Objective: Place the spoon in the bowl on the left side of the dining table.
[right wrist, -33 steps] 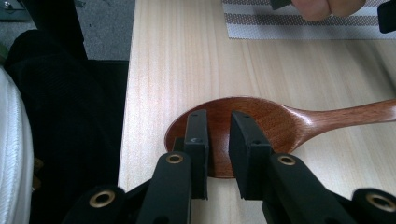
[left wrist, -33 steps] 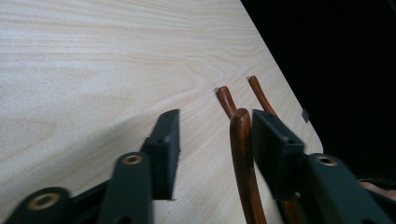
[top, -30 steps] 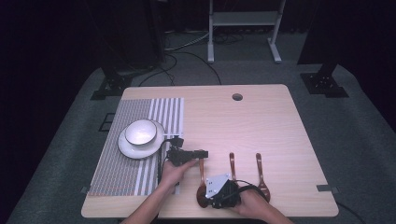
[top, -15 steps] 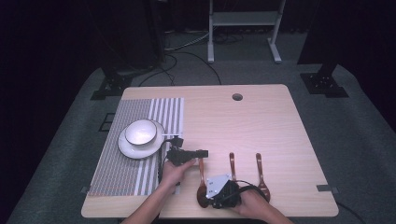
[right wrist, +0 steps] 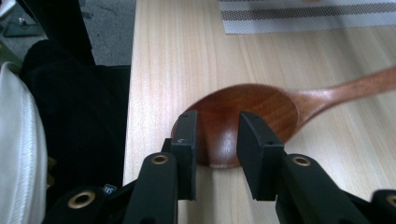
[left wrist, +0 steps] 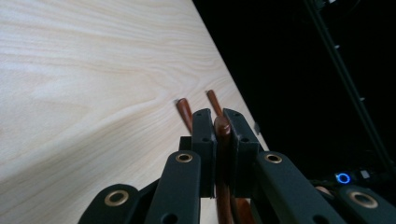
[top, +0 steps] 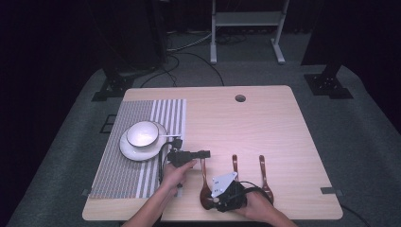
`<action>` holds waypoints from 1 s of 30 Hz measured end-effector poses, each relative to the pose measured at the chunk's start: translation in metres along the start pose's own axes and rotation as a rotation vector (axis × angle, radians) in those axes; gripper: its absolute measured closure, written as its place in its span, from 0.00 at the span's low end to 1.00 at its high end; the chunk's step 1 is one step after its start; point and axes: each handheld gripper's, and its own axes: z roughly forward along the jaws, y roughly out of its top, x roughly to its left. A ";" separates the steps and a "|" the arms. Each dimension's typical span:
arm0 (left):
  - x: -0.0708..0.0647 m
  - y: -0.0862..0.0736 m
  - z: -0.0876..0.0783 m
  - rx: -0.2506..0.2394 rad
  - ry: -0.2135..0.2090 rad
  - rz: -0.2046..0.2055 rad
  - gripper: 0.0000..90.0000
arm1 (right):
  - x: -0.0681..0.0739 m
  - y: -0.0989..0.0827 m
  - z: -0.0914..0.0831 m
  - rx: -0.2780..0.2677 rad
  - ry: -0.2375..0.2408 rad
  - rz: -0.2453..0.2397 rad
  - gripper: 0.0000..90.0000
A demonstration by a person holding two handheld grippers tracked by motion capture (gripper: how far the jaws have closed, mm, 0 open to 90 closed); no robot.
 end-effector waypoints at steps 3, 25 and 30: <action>-0.002 0.001 -0.002 -0.007 -0.007 0.003 0.93 | -0.003 -0.002 -0.005 -0.016 0.008 0.026 0.73; -0.014 0.014 -0.024 -0.052 0.045 0.085 0.93 | -0.019 -0.029 -0.052 -0.072 -0.054 0.150 0.62; -0.017 0.019 -0.030 -0.058 0.056 0.100 0.93 | -0.020 -0.034 -0.058 -0.073 -0.066 0.171 0.61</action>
